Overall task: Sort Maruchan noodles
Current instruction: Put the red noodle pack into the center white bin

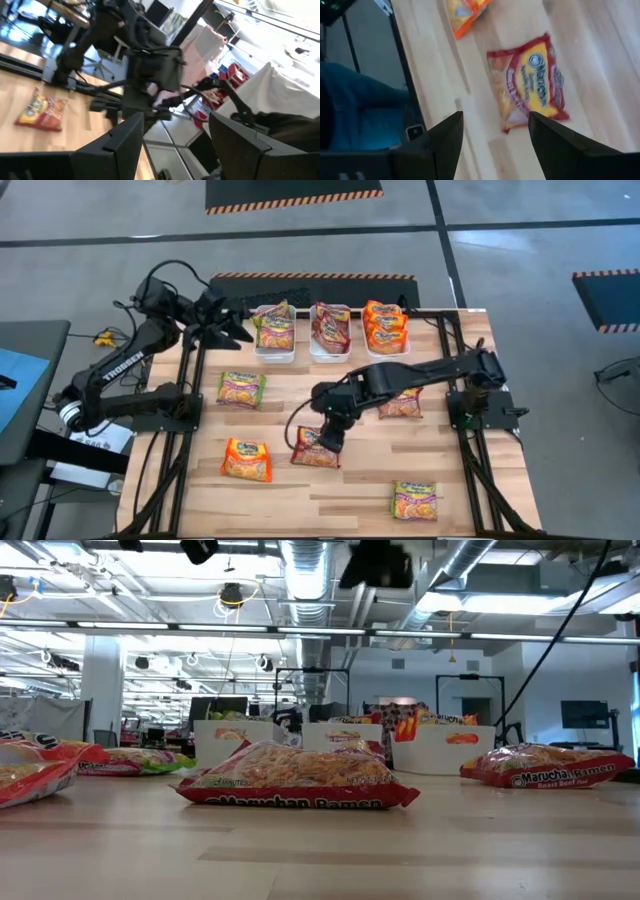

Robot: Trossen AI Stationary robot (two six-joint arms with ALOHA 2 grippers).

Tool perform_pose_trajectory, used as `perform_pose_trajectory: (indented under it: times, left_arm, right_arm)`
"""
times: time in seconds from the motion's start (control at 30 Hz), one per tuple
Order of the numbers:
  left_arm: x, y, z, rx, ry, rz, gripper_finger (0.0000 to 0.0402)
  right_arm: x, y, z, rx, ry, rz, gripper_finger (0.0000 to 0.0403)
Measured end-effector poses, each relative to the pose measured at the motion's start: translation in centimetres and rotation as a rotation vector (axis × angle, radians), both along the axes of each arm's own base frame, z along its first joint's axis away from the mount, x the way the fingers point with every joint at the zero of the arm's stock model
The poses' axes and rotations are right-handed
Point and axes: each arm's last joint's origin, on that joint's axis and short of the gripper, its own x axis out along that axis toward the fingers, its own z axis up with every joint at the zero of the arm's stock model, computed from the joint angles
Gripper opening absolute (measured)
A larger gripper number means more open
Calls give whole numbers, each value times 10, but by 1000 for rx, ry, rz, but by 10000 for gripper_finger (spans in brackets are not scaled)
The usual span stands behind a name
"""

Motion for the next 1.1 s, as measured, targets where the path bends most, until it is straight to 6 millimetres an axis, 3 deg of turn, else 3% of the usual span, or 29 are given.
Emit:
perform_pose_trajectory:
  times: [0.3,0.67,0.9,1.1]
  left_arm:
    - [1,-7,1,-36,29,-52,210]
    - [2,-11,2,-33,22,-63,210]
    - [4,-9,0,-33,4,-11,210]
    - [5,-8,-4,-46,29,-4,210]
  right_arm:
    - [-5,-36,-58,25,115,51,249]
    - [-10,-66,-94,93,102,90,249]
    - [-3,-60,-105,-18,23,270,249]
    - [10,-50,-128,-37,9,333,249]
